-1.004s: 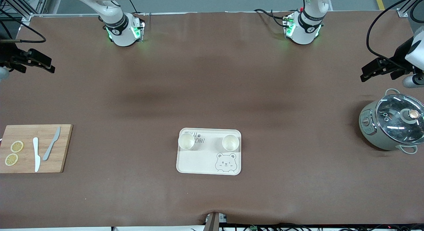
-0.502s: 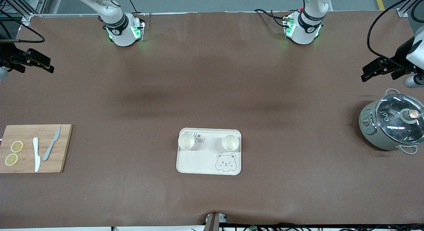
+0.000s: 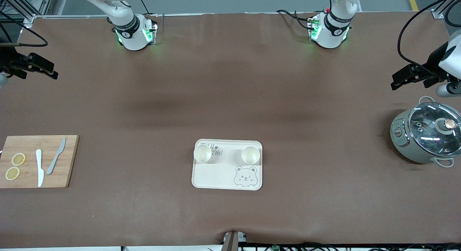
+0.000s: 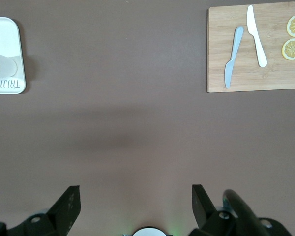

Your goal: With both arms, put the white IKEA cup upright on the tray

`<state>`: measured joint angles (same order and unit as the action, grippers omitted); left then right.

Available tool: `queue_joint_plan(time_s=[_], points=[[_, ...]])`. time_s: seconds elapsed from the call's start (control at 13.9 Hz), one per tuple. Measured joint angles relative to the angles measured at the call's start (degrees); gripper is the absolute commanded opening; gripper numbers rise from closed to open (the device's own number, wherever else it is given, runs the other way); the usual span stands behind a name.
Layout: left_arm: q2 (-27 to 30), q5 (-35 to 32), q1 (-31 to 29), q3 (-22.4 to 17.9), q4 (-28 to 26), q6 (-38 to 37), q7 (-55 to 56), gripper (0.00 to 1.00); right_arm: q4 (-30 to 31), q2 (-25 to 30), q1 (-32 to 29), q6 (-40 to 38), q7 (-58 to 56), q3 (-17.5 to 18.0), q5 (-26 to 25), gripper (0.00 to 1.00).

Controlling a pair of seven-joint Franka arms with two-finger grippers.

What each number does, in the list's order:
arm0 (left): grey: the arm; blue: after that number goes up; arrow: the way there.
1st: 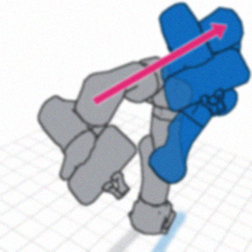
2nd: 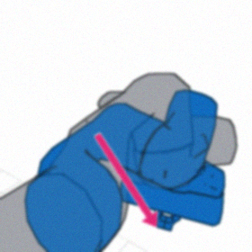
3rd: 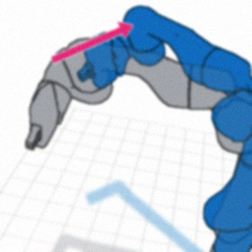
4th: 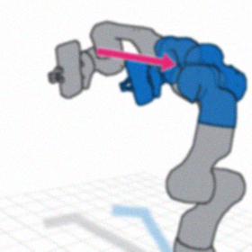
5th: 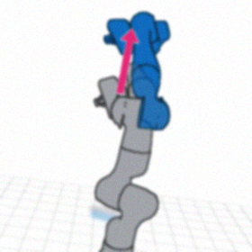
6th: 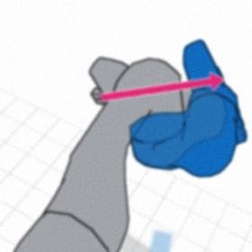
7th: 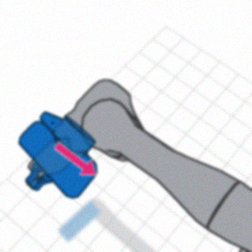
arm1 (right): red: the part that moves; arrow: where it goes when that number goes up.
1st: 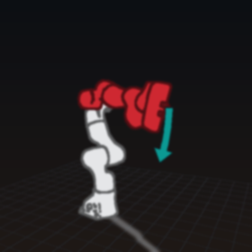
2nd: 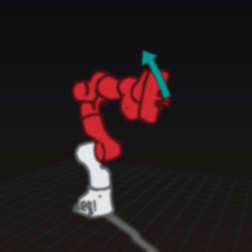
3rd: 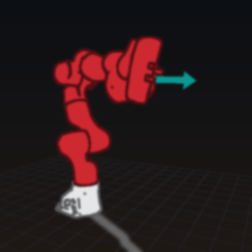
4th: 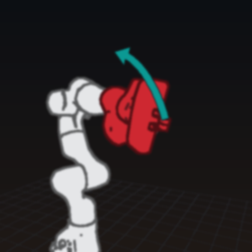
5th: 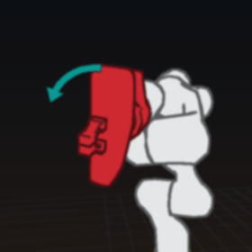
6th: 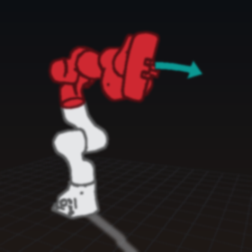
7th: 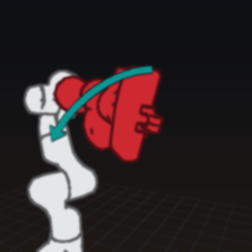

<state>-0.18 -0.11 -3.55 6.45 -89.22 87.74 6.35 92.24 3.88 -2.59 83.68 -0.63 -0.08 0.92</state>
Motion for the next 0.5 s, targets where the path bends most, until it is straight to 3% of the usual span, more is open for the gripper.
queue_joint_plan(time_s=[0.5], points=[[0.0,0.0,-0.2,-0.2,0.2,0.0,0.3,1.00,-0.4,0.0,0.0,0.1,0.0,0.0,0.0,1.00]])
